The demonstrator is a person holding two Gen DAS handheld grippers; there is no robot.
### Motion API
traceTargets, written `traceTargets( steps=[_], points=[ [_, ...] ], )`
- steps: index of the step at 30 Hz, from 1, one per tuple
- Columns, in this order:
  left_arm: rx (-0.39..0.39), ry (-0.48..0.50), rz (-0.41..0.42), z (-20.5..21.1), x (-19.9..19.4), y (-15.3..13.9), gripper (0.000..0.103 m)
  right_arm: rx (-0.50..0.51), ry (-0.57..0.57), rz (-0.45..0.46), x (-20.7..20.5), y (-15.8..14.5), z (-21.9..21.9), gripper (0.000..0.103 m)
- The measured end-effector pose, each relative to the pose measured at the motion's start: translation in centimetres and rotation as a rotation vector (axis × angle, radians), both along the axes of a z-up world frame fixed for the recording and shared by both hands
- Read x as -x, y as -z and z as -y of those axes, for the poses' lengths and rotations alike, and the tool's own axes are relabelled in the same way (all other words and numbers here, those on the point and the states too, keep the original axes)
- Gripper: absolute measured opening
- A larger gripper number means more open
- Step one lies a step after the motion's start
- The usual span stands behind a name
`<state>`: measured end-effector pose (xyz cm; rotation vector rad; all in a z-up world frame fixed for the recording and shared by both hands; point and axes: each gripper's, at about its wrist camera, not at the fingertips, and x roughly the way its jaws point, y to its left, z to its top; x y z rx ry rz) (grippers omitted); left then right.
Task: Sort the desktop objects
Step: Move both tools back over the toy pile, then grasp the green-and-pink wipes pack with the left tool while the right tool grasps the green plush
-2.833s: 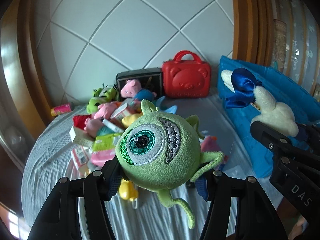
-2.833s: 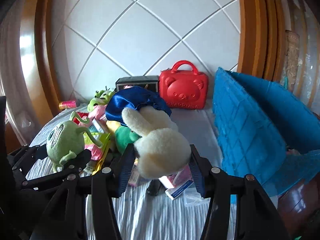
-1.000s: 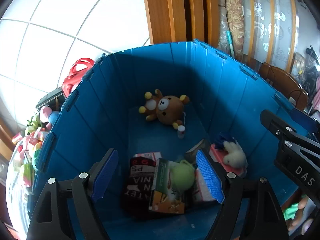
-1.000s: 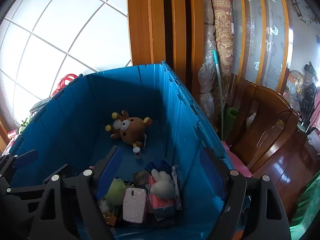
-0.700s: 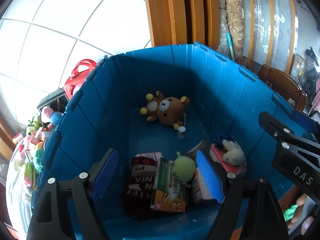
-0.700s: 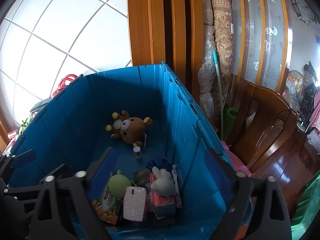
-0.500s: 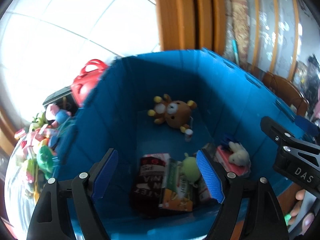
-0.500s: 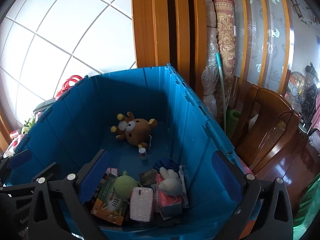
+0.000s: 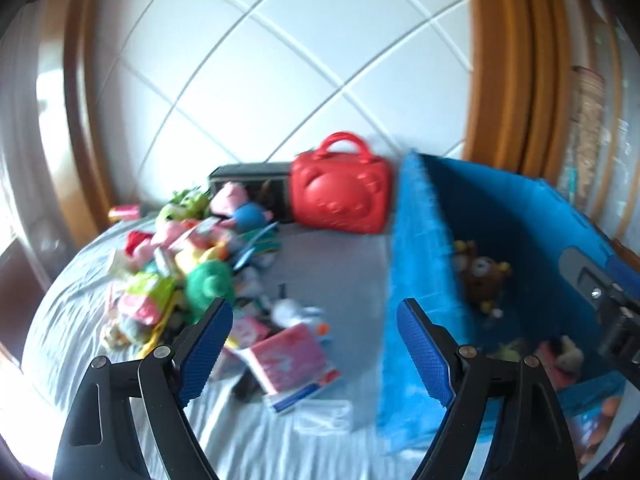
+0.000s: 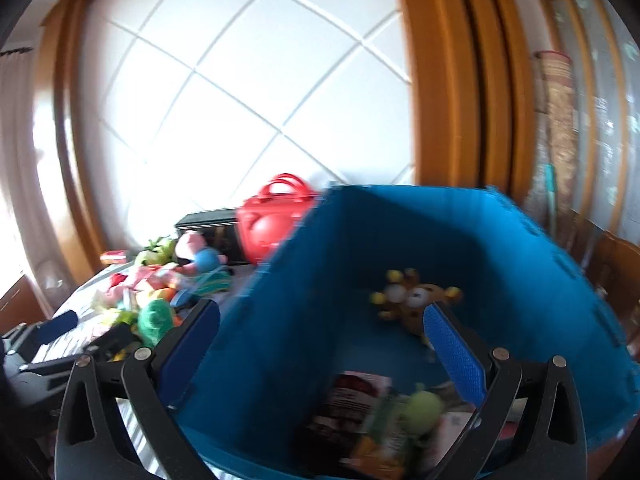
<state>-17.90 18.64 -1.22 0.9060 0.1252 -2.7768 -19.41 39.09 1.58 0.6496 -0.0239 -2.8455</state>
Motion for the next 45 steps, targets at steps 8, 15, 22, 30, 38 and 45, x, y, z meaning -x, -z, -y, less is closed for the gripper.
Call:
traceTargets(
  steps=[8,15,22,30,38,45],
  points=[
    [0.038,-0.129,0.084,15.6,-1.4,3.7,0.085,-0.013,-0.160,0.049,0.6,2.4,16.2,0.103],
    [0.051,-0.213,0.230,27.5,-1.6,9.3,0.085,-0.054,-0.218,0.203,2.3,7.7,27.3,0.103],
    [-0.032,-0.248,0.331,31.5,0.5,13.4,0.085,-0.126,-0.207,0.325,5.8,12.0,29.9,0.103],
    [-0.047,-0.232,0.367,30.6,5.5,15.4,0.085,-0.182,-0.253,0.406,10.9,15.7,32.6,0.103],
    [-0.031,-0.211,0.423,31.7,10.2,17.5,0.085,-0.186,-0.238,0.479,15.0,18.0,34.2,0.103],
    [-0.038,-0.149,0.481,32.3,13.7,20.2,0.085,-0.201,-0.222,0.532,17.1,20.1,36.0,0.103]
  ],
)
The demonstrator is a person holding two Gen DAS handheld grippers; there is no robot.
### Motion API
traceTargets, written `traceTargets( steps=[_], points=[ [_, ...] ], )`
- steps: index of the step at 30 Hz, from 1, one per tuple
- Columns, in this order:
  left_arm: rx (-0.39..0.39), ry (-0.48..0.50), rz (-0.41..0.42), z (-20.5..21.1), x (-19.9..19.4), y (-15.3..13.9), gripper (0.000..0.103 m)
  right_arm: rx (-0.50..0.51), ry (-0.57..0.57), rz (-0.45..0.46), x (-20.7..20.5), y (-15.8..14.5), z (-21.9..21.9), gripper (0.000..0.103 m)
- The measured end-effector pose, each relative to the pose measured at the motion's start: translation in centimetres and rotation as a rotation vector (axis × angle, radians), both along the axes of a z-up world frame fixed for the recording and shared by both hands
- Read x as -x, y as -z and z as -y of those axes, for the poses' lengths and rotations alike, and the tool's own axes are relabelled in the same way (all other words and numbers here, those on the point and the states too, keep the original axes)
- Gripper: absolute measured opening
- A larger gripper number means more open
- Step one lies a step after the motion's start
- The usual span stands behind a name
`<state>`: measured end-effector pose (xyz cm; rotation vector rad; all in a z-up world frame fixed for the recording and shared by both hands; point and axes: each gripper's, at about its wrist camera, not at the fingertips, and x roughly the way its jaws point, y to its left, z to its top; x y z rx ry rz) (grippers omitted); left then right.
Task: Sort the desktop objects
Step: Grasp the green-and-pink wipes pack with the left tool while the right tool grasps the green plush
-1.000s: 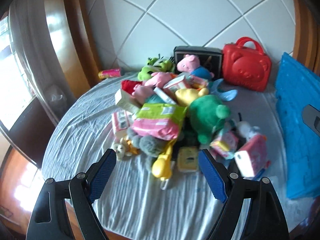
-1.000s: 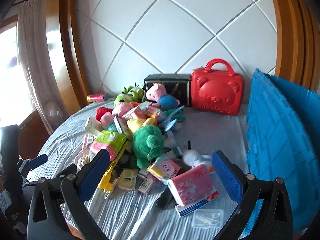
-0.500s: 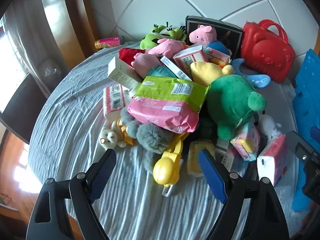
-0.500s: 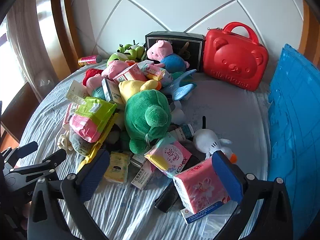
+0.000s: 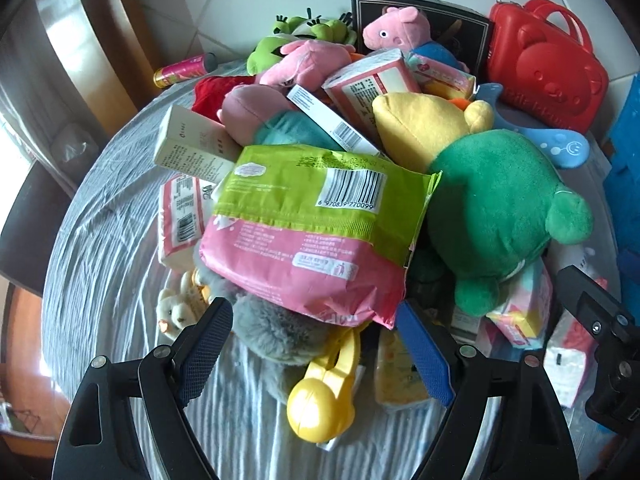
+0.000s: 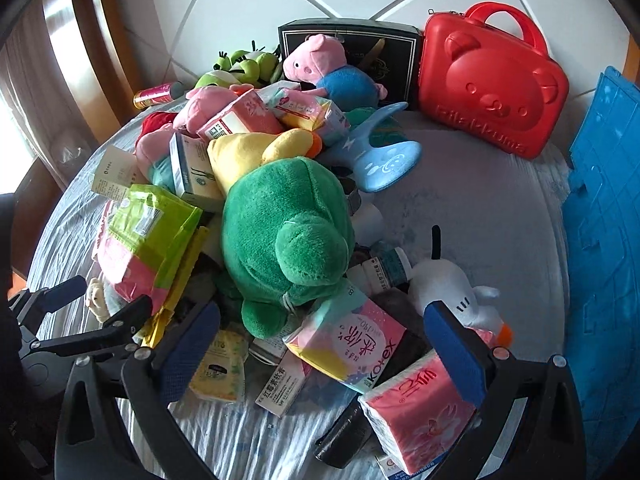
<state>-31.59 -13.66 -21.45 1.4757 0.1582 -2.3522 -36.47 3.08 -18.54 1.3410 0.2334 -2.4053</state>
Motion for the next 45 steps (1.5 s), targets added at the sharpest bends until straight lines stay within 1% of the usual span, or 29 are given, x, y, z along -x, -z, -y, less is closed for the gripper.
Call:
traceTargets(
  steps=[4,11,16,24,30,35,37,39,41,43,45],
  points=[
    [0.003,0.033,0.007,-0.4,1.6,0.9,0.085,-0.007,0.015,0.015,0.6,0.7,0.0,0.103],
    [0.038,0.039,0.022,-0.5,3.7,2.4,0.086,-0.018,0.052,0.053,2.1,2.7,-0.5,0.103],
    [0.098,0.018,0.029,-0.1,4.5,2.9,0.086,-0.004,0.025,0.070,3.3,3.7,0.9,0.103],
    [0.098,-0.060,0.038,3.1,5.6,3.3,0.086,0.023,-0.047,0.088,5.5,4.6,4.2,0.103],
    [0.105,-0.079,0.040,4.6,5.8,3.7,0.086,0.030,-0.063,0.112,7.1,5.9,5.9,0.103],
    [0.145,-0.074,0.039,4.8,5.8,4.1,0.079,0.041,-0.058,0.117,8.0,6.3,6.3,0.103],
    [0.149,-0.077,0.036,4.8,5.8,4.1,0.077,0.047,-0.054,0.120,8.3,6.5,6.4,0.103],
    [0.159,-0.082,0.033,4.8,5.7,4.0,0.072,0.055,-0.050,0.126,8.5,6.8,6.4,0.103],
    [0.175,-0.085,0.029,4.7,5.7,3.9,0.064,0.062,-0.045,0.138,8.5,7.2,6.4,0.103],
    [0.190,-0.079,0.026,4.5,5.5,3.6,0.059,0.051,-0.046,0.147,8.5,7.4,6.5,0.103],
    [0.197,-0.077,0.020,4.3,5.4,3.3,0.053,0.033,-0.056,0.133,8.2,7.3,6.7,0.103]
  ],
)
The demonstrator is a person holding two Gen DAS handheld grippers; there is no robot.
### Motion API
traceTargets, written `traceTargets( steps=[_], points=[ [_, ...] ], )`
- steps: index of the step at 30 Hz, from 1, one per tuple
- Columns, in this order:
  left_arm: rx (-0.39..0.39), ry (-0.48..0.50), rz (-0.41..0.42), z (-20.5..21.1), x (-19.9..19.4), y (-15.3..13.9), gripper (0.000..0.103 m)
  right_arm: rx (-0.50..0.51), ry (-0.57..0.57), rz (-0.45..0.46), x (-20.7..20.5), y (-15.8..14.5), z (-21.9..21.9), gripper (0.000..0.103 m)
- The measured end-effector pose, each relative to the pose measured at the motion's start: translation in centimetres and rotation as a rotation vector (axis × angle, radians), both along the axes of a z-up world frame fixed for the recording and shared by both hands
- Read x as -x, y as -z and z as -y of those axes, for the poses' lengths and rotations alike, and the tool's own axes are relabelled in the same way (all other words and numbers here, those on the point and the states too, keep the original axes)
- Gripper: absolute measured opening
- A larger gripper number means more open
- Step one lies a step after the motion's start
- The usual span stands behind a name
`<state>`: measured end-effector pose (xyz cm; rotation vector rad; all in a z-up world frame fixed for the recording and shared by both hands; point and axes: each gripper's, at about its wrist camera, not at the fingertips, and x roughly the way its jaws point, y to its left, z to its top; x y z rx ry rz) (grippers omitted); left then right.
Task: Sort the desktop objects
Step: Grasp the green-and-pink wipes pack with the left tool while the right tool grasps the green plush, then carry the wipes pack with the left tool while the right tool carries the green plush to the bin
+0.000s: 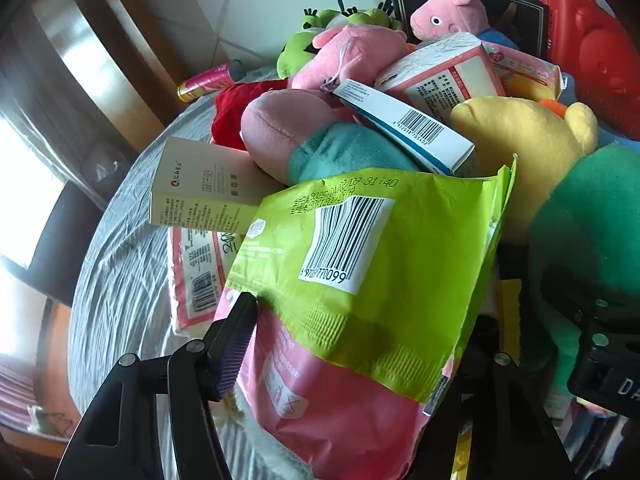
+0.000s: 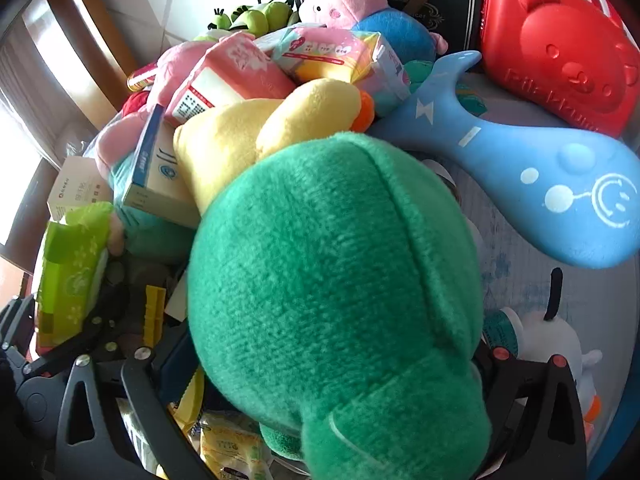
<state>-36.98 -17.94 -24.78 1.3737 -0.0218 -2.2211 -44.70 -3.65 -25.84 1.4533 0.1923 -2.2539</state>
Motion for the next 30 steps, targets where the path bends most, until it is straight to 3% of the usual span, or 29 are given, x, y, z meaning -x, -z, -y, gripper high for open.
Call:
traceTargets(
  steps=[3,10,22,30],
  points=[
    [0.004,-0.002,-0.018,0.1,-0.4,-0.8,0.044,-0.009,-0.009,-0.029,-0.6,-0.6,0.1,0.093],
    [-0.020,-0.019,-0.061,0.9,-2.2,-2.9,0.031,0.013,-0.016,-0.093,-2.5,-3.4,-0.3,0.087],
    [-0.033,0.003,-0.175,-1.2,-6.7,-8.0,0.027,0.061,-0.035,-0.230,-7.3,-9.8,-1.5,0.087],
    [0.004,0.008,-0.282,-3.8,-10.4,-12.5,0.026,0.095,-0.043,-0.330,-11.5,-14.5,-3.9,0.087]
  ],
)
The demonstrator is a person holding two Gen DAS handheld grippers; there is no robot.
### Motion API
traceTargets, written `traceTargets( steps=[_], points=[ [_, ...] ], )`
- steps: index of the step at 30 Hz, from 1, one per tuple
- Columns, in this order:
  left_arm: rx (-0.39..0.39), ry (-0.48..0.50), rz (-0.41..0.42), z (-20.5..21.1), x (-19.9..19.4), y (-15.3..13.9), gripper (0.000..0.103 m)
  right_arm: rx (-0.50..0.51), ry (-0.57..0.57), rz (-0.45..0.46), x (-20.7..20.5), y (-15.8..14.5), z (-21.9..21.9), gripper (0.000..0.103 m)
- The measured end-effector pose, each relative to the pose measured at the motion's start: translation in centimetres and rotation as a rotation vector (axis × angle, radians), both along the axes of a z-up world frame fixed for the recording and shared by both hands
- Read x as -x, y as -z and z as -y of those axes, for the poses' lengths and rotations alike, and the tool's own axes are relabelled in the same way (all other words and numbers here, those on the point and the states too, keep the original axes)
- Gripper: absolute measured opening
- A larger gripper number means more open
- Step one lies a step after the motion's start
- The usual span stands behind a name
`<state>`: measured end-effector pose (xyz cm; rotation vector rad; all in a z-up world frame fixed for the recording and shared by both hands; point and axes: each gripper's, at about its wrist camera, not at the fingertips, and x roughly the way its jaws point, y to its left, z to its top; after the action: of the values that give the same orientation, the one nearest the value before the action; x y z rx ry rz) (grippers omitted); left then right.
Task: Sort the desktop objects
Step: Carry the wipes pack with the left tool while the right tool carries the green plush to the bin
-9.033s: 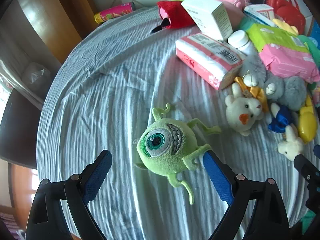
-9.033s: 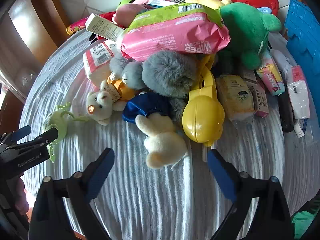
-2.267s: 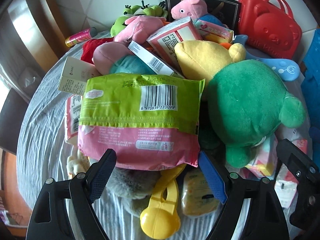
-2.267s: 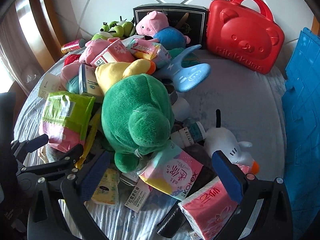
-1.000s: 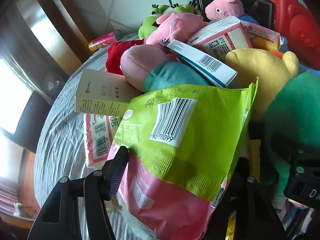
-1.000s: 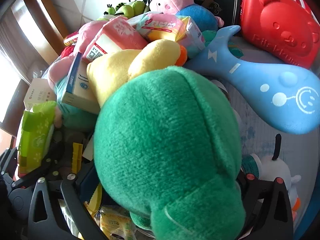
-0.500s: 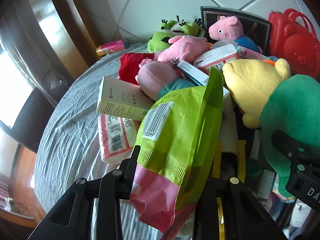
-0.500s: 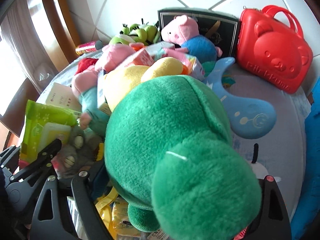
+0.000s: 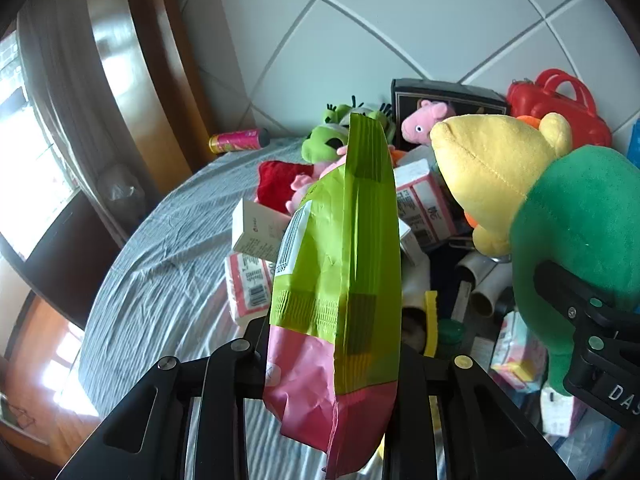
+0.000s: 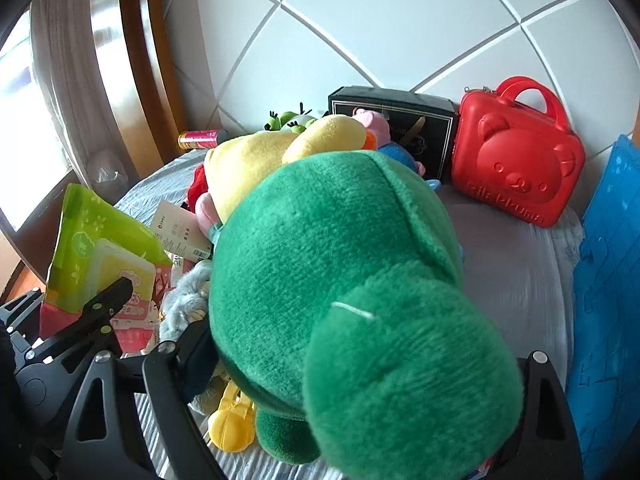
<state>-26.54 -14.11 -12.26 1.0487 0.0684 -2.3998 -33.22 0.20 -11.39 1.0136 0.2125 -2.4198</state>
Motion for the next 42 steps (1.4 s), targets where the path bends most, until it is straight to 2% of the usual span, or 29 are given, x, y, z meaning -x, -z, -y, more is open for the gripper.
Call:
traceTargets(
  steps=[8,21,27,34,42],
  points=[
    [0.013,0.019,-0.076,-3.0,-3.2,-3.7,0.026,0.021,0.014,-0.091,-4.0,-4.3,-3.0,0.087],
    [-0.002,0.171,-0.185,-5.8,-9.5,-8.2,0.026,0.039,0.170,-0.202,-12.7,-9.6,-6.9,0.087],
    [0.003,0.220,-0.220,-8.5,-10.9,-10.2,0.026,0.052,0.238,-0.265,-15.6,-12.2,-10.4,0.087],
    [0.023,0.298,-0.299,-15.5,-10.4,-13.6,0.026,0.078,0.343,-0.353,-17.7,-15.9,-18.5,0.087],
    [0.034,0.392,-0.437,-29.9,-9.7,-19.0,0.026,0.089,0.441,-0.474,-19.3,-19.8,-32.3,0.087]
  ],
)
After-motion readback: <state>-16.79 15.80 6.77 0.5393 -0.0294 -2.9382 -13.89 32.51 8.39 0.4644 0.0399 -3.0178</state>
